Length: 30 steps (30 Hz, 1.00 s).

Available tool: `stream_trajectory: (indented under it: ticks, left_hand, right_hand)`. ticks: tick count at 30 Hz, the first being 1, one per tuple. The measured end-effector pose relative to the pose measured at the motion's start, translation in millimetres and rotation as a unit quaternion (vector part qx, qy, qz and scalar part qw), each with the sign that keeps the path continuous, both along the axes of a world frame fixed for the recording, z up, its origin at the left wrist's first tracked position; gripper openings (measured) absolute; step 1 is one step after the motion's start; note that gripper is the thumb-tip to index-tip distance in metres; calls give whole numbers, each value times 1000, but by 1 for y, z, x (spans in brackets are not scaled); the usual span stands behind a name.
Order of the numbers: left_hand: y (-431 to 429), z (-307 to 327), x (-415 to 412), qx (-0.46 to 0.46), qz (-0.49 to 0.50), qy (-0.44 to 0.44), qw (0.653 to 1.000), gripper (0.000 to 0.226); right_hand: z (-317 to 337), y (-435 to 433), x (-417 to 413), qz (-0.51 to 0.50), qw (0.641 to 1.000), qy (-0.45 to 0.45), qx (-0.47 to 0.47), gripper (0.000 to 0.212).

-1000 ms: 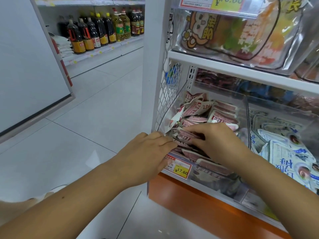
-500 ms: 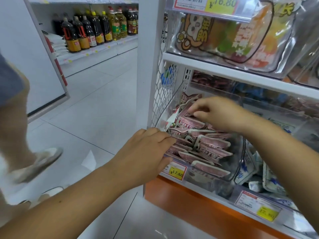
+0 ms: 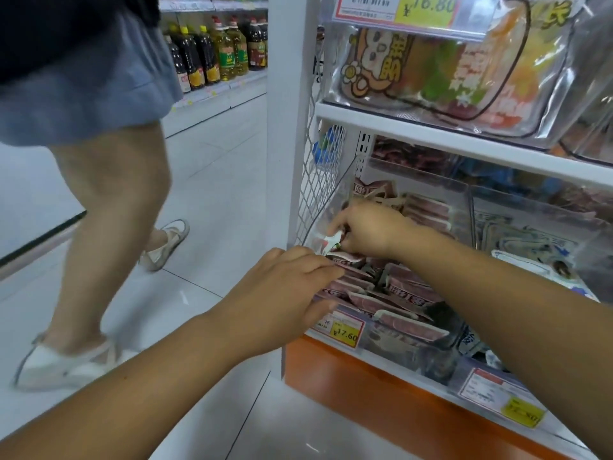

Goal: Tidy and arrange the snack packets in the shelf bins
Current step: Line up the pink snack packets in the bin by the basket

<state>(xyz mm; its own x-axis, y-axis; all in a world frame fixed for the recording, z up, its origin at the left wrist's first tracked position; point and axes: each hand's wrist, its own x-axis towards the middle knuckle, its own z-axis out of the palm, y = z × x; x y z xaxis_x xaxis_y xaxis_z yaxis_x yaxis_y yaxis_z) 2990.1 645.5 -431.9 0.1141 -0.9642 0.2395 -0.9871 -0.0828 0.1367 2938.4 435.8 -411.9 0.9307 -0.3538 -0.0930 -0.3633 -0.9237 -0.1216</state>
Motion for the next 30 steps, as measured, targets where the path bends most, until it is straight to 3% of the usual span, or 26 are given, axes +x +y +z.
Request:
stream_trajectory:
  ticks: [2, 6, 10, 14, 18, 20, 24, 27, 28, 30]
  left_hand:
    - [2, 0, -1, -17, -4, 9, 1000, 52]
    - [2, 5, -4, -124, 23, 74, 989, 39]
    - [-3, 25, -14, -284, 81, 156, 942, 40]
    - [-13, 38, -27, -225, 68, 244, 941, 56]
    - [-21, 40, -30, -202, 97, 253, 941, 72]
    - [-22, 44, -31, -179, 86, 300, 933, 65]
    - [-25, 43, -30, -174, 66, 514, 838, 38]
    - [-27, 37, -27, -208, 82, 555, 801, 33]
    - [-26, 35, -25, -213, 87, 564, 793, 33]
    - [-24, 32, -21, -197, 91, 558, 801, 35]
  right_hand:
    - [1, 0, -6, 5, 998, -64, -17, 27]
    - [29, 7, -40, 24, 973, -222, 62, 19]
    - [55, 23, -80, 6, 963, -254, 87, 14]
    - [53, 42, -99, -26, 929, -294, 222, 4]
    - [53, 45, -110, -42, 925, -285, 248, 4]
    - [55, 48, -115, -47, 915, -283, 282, 3]
    - [53, 51, -120, -110, 874, -326, 342, 5]
    - [52, 46, -125, -146, 765, -342, 526, 28]
    - [51, 46, -126, -141, 754, -317, 558, 33]
    - [46, 47, -128, -136, 800, -280, 512, 27]
